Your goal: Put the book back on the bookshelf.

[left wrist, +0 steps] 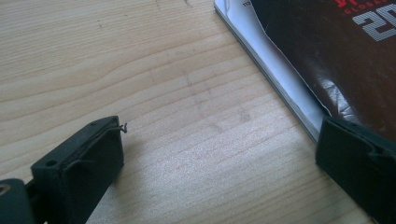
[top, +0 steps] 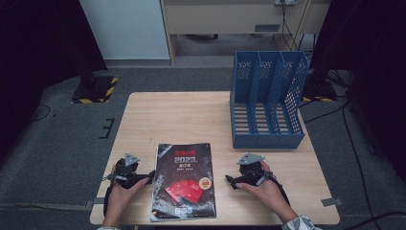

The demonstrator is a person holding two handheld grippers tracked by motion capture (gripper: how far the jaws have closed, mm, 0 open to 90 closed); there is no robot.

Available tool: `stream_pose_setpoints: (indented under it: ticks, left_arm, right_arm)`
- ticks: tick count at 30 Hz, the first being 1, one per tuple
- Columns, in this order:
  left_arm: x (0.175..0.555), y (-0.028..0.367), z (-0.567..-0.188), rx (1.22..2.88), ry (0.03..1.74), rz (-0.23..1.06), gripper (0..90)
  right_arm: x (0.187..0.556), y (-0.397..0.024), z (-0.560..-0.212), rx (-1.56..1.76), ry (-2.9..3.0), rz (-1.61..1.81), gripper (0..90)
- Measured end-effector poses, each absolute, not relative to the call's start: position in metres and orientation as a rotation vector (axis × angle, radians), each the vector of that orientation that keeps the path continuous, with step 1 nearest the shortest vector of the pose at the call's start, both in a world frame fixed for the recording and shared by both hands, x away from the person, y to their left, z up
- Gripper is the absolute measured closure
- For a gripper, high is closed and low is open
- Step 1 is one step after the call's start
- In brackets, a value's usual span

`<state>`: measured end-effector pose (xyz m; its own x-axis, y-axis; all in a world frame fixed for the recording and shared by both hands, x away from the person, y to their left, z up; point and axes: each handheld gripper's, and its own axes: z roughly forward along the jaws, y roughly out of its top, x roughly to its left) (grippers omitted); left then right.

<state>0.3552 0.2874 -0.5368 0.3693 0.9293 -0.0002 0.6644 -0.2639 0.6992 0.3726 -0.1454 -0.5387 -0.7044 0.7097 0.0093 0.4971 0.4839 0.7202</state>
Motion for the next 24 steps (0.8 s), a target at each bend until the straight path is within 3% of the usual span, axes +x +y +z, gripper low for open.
stream_pose_setpoints:
  ticks: [11,18,24]
  left_arm:
    - [0.355,0.287,-0.537,2.022,1.372,0.559,0.2]
    - [0.354,0.29,-0.533,1.968,1.388,0.501,3.3]
    - [0.346,0.281,-0.525,1.941,1.397,0.483,5.8]
  right_arm:
    - [0.372,-0.141,-0.539,1.047,2.435,1.043,9.2]
    - [0.369,-0.137,-0.53,1.0,2.45,1.095,22.3]
    - [0.361,-0.127,-0.522,0.933,2.478,1.181,39.5]
